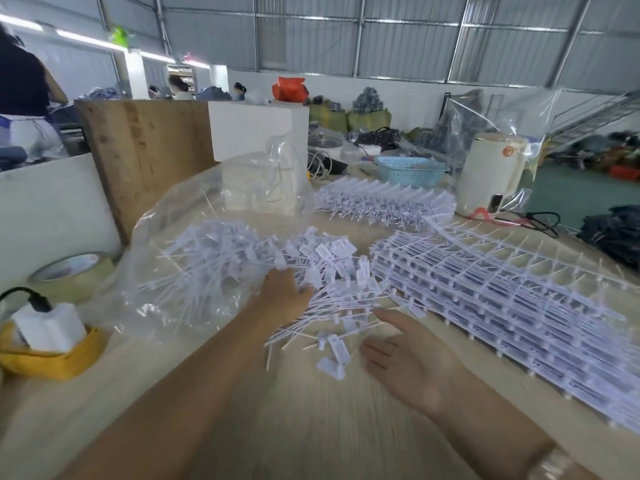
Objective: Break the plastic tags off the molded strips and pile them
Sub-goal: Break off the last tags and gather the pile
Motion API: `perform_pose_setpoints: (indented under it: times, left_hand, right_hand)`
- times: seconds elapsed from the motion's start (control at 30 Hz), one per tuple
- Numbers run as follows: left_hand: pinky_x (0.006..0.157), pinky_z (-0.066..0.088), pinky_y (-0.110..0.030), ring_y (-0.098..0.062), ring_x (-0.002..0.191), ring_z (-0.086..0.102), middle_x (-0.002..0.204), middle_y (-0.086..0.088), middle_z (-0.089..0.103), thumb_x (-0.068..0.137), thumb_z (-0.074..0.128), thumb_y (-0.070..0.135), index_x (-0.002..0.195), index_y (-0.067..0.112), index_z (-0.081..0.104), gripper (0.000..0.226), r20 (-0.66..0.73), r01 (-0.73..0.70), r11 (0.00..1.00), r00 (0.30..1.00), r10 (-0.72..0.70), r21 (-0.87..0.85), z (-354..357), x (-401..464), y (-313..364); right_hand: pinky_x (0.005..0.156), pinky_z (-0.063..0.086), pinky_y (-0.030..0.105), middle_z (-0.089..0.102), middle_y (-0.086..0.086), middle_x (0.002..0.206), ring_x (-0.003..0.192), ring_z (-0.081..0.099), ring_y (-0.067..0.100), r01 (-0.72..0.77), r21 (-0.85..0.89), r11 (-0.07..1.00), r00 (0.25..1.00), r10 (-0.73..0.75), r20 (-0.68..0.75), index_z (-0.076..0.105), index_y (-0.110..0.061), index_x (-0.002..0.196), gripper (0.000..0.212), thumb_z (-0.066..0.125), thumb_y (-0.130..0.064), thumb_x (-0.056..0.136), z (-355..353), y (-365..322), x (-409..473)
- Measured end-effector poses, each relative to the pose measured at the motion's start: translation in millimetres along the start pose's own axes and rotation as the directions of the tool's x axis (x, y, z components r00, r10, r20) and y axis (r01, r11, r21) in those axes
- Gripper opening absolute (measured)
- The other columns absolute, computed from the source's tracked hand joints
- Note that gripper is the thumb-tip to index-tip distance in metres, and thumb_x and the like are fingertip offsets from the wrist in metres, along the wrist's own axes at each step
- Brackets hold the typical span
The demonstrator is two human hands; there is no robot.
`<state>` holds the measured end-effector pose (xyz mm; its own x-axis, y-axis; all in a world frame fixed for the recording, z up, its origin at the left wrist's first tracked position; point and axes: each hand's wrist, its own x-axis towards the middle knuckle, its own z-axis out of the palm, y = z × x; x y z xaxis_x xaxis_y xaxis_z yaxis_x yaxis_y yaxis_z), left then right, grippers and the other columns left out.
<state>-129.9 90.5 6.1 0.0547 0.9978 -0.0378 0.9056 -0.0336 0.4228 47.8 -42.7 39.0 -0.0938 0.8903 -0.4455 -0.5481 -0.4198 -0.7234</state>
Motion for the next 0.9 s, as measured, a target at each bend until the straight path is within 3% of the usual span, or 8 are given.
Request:
perform_pose_setpoints:
  times: [0.13,0.23,0.4,0.5,0.57,0.63,0.67,0.9]
  left_hand:
    - [0.104,0.029,-0.037,-0.031,0.127,0.037,0.138,-0.019,0.040,0.098,0.036,0.025,0.136,0.003,0.038,0.044,-0.112,-0.058,0.998,0.992,0.056,-0.020,11.2,-4.2,5.1]
    - [0.099,0.033,-0.033,-0.031,0.122,0.044,0.132,-0.019,0.049,0.099,0.037,0.020,0.129,0.003,0.047,0.037,-0.138,-0.083,0.993,0.988,0.071,-0.084,12.1,-7.7,9.9]
    - [0.093,0.033,-0.030,-0.030,0.116,0.050,0.128,-0.021,0.053,0.101,0.031,0.015,0.124,-0.001,0.050,0.034,-0.130,-0.093,0.980,0.989,0.070,-0.178,10.5,-15.7,14.1]
    - [0.089,0.032,-0.027,-0.029,0.114,0.052,0.125,-0.022,0.056,0.101,0.030,0.013,0.122,-0.003,0.052,0.034,-0.145,-0.107,0.969,0.987,0.076,-0.223,8.0,-22.4,21.6]
    - [0.091,0.033,-0.026,-0.028,0.116,0.053,0.126,-0.020,0.056,0.101,0.030,0.011,0.126,-0.001,0.051,0.035,-0.145,-0.128,0.971,0.984,0.100,-0.201,8.0,-29.7,28.5]
    - [0.093,0.035,-0.030,-0.030,0.114,0.054,0.123,-0.020,0.058,0.099,0.032,0.009,0.126,-0.001,0.051,0.034,-0.151,-0.170,0.974,0.977,0.148,-0.146,10.3,-36.3,34.0]
    - [0.092,0.037,-0.032,-0.031,0.112,0.055,0.121,-0.020,0.060,0.098,0.033,0.009,0.123,-0.001,0.053,0.033,-0.155,-0.185,0.977,0.974,0.168,-0.106,9.9,-40.8,36.2]
    - [0.063,0.038,-0.028,-0.029,0.090,0.056,0.093,-0.014,0.061,0.096,0.035,0.008,0.105,-0.001,0.060,0.028,0.100,-0.254,0.950,0.956,0.274,-0.181,-15.8,-69.5,38.4]
  right_hand:
    - [0.071,0.052,0.027,0.062,0.016,0.101,0.082,0.063,0.025,-0.055,-0.015,0.998,0.995,0.053,-0.084,0.060,-0.004,0.114,0.032,0.063,-0.023,0.088,41.1,-8.6,40.0]
    - [0.069,0.056,0.028,0.069,0.018,0.080,0.078,0.071,0.025,-0.076,-0.060,0.995,0.997,0.077,0.000,0.071,0.006,0.079,0.050,0.045,-0.032,0.098,58.2,-15.1,62.5]
    - [0.093,0.047,0.044,0.063,0.020,0.112,0.107,0.061,0.033,-0.051,-0.295,0.954,0.997,0.032,-0.069,0.061,0.000,0.114,0.039,0.059,-0.031,0.091,76.7,-10.9,85.7]
    - [0.100,0.044,0.046,0.057,0.018,0.127,0.115,0.056,0.032,-0.024,-0.416,0.909,0.994,-0.022,-0.105,0.055,-0.004,0.127,0.053,0.069,-0.031,0.083,76.2,-11.6,95.7]
    - [0.083,0.053,0.034,0.063,0.015,0.108,0.095,0.062,0.026,-0.065,-0.432,0.900,0.991,0.007,-0.133,0.059,-0.009,0.118,0.045,0.071,-0.034,0.081,72.7,-10.6,99.1]
    - [0.051,0.049,0.024,0.062,0.009,0.073,0.060,0.059,0.018,-0.081,-0.383,0.920,0.990,0.028,-0.140,0.063,-0.009,0.097,0.024,0.071,-0.027,0.082,68.2,-9.3,101.7]
    - [0.046,0.046,0.023,0.061,0.008,0.067,0.053,0.057,0.019,-0.069,-0.350,0.934,0.990,0.021,-0.141,0.063,-0.007,0.093,0.019,0.070,-0.021,0.083,65.8,-7.3,102.4]
    - [0.053,0.045,0.028,0.056,0.010,0.068,0.053,0.051,0.022,-0.067,-0.346,0.936,0.988,0.015,-0.152,0.056,-0.007,0.085,0.009,0.059,-0.014,0.080,47.8,-3.1,84.0]
